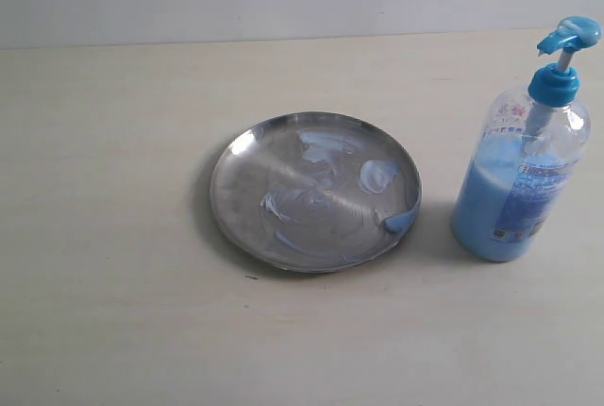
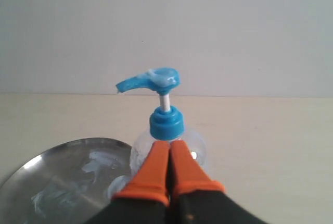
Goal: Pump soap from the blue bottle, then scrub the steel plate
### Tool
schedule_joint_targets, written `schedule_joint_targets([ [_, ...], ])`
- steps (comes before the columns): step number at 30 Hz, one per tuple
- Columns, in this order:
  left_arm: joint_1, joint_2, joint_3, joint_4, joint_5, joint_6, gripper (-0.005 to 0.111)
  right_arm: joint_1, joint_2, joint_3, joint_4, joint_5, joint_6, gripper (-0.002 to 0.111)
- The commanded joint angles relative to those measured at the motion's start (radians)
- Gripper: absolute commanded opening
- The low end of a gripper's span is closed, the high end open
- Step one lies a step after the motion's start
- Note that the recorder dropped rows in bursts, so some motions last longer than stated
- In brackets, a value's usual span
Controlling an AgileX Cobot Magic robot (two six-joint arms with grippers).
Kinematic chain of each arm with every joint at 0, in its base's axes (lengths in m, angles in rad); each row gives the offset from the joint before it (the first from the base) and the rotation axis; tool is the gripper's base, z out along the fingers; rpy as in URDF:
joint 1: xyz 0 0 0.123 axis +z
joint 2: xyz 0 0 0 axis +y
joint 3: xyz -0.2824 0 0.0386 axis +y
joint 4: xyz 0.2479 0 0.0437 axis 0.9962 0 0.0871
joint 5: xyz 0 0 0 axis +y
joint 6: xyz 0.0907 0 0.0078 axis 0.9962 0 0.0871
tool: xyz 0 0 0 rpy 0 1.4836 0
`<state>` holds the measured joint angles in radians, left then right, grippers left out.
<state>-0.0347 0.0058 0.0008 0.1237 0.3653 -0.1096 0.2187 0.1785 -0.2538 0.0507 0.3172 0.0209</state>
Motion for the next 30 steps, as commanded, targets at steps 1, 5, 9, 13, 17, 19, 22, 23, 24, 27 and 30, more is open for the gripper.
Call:
schedule_joint_targets([
  [1, 0.002, -0.006, -0.001, -0.007, -0.009, 0.001, 0.0, -0.063, -0.053, 0.043, -0.036, -0.027, 0.046, 0.0],
  [5, 0.002, -0.006, -0.001, -0.007, -0.009, 0.001, 0.0, -0.116, -0.105, 0.089, -0.036, -0.029, 0.069, 0.0],
  [9, 0.002, -0.006, -0.001, -0.007, -0.009, 0.001, 0.0, -0.161, -0.154, 0.122, -0.036, -0.016, 0.097, 0.0],
  [13, 0.002, -0.006, -0.001, -0.007, -0.009, 0.001, 0.0, -0.185, -0.178, 0.149, -0.072, -0.018, 0.144, 0.0],
  [17, 0.002, -0.006, -0.001, -0.007, -0.009, 0.001, 0.0, -0.185, -0.178, 0.193, -0.13, -0.02, 0.174, 0.0],
  [19, 0.002, -0.006, -0.001, -0.007, -0.009, 0.001, 0.0, -0.185, -0.178, 0.204, -0.152, -0.02, 0.174, 0.0],
  [22, 0.002, -0.006, -0.001, -0.007, -0.009, 0.001, 0.0, -0.185, -0.178, 0.237, -0.168, -0.034, 0.174, 0.0],
  [23, 0.002, -0.006, -0.001, -0.007, -0.009, 0.001, 0.0, -0.185, -0.178, 0.251, -0.168, -0.034, 0.174, 0.0],
  [24, 0.002, -0.006, -0.001, -0.007, -0.009, 0.001, 0.0, -0.185, -0.178, 0.254, -0.168, -0.032, 0.174, 0.0],
  [27, 0.002, -0.006, -0.001, -0.007, -0.009, 0.001, 0.0, -0.185, -0.178, 0.254, -0.168, -0.023, 0.174, 0.0],
  [30, 0.002, -0.006, -0.001, -0.007, -0.009, 0.001, 0.0, -0.185, -0.178, 0.254, -0.168, -0.02, 0.174, 0.0],
])
